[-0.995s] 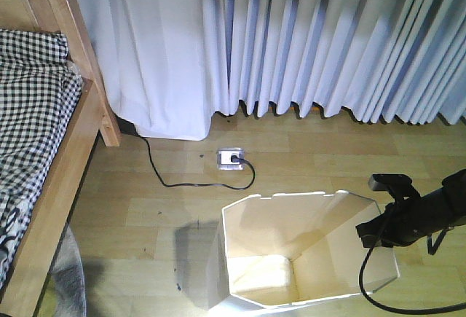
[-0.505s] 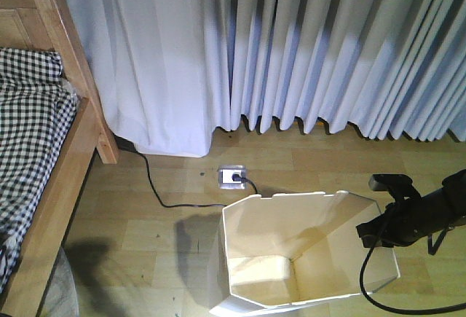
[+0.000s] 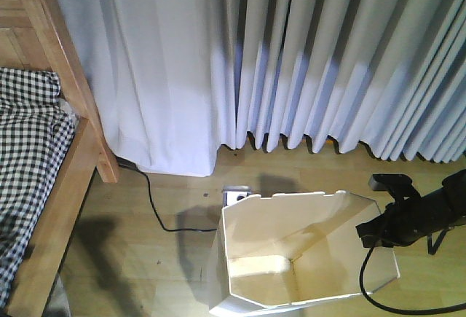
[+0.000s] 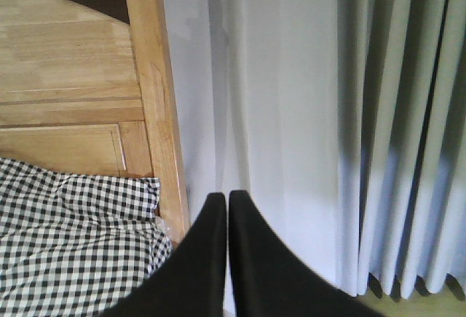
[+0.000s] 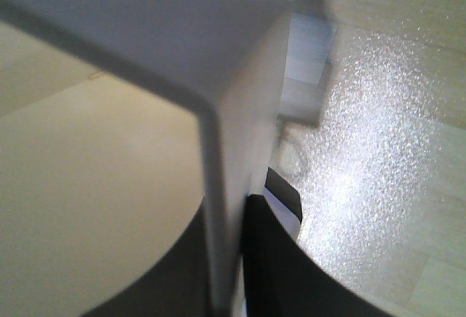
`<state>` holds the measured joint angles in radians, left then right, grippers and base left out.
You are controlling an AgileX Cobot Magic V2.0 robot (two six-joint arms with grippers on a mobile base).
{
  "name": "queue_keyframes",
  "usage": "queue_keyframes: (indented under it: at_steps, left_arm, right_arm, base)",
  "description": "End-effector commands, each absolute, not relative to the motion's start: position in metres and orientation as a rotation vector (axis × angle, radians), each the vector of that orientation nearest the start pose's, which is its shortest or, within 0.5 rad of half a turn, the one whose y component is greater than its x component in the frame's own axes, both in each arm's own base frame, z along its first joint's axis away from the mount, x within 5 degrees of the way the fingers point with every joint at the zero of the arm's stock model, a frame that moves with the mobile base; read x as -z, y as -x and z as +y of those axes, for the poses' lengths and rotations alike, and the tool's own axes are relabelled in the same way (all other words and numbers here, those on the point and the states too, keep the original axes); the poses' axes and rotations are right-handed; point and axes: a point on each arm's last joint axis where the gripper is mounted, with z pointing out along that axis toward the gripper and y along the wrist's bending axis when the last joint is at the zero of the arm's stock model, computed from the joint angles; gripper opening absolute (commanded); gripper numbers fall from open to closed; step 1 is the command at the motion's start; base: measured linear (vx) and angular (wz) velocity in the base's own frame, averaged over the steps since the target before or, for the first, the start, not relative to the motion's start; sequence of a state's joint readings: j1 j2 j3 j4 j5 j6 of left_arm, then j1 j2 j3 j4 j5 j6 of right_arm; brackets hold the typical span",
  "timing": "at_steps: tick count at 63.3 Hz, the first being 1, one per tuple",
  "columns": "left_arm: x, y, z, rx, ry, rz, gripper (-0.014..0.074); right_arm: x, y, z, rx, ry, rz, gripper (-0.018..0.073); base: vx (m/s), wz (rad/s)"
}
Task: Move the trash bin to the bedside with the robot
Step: 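Carry the bin up to the bedside near the curtains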
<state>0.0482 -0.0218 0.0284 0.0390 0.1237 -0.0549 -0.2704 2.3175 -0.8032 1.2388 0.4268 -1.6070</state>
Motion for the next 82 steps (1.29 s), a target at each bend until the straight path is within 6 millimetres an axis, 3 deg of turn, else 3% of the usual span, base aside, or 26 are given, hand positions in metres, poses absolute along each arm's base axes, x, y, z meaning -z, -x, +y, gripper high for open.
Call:
queue_keyframes:
  at_steps: [1, 82]
  left_arm:
    - [-0.2075, -0.0544, 0.0027, -0.019, 0.056, 1.514, -0.0006]
    - [-0.2075, -0.0544, 0.0027, -0.019, 0.056, 1.514, -0.0006]
  right_arm:
    - [-0.0027, -0.2865, -0.0281, -0.803, 0.184, 2.824, -0.0005]
    - [-0.0027, -0.2865, -0.0281, -0.803, 0.184, 2.824, -0.0005]
  base:
    - [0.17, 0.03]
    - [0.07, 0.0]
